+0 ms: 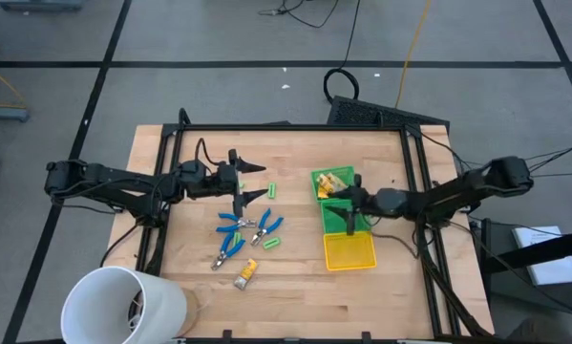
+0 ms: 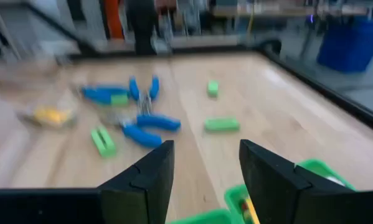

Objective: Pick & Place School Supplies
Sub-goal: Put the yellow crayon box into the top green bin

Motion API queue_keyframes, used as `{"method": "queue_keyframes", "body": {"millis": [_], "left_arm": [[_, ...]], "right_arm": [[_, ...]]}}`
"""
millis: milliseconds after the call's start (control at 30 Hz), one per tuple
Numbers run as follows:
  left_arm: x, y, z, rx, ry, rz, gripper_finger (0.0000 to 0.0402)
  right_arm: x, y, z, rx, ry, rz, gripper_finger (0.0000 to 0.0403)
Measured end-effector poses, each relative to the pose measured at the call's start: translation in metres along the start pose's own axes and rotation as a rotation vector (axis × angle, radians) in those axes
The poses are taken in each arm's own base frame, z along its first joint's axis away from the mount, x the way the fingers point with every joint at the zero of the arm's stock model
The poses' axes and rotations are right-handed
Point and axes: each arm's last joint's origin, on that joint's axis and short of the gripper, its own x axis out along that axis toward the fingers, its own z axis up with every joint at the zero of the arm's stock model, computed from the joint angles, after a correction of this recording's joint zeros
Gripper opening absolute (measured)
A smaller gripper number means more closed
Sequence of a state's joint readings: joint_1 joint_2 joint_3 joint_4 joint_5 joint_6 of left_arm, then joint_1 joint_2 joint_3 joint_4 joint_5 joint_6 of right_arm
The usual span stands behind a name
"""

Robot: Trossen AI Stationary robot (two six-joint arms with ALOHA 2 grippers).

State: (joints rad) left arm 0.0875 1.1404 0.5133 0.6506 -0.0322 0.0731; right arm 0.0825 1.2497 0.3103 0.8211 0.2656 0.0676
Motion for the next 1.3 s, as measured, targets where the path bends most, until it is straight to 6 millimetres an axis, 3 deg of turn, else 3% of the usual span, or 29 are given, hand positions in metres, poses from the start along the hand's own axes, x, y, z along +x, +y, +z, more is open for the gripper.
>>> {"method": "queue_keyframes", "body": {"millis": [167,300,633,900,1300], "left_arm": [[0.000,0.000,0.000,0.000,0.000,0.000,0.0306],[0.000,0.000,0.000,0.000,0.001,0.000,0.0306],[0.000,0.000,0.000,-0.009,-0.002,-0.003,0.0306],[0.000,-0.010,-0.001,-0.241,0.021,-0.073,0.0306],[-0.003,-0.023,-0.013,-0.381,0.170,-0.102,0.0306]], "right_arm": [[0.009,0.021,0.031,-0.025,0.222,0.024,0.0171],[0.007,0.038,0.049,-0.049,0.234,0.088,0.0171],[0.002,0.057,0.061,-0.107,0.097,0.179,0.0171],[0.002,0.057,0.061,-0.105,0.094,0.179,0.0171],[0.001,0.056,0.055,-0.084,0.110,0.177,0.0171]]}}
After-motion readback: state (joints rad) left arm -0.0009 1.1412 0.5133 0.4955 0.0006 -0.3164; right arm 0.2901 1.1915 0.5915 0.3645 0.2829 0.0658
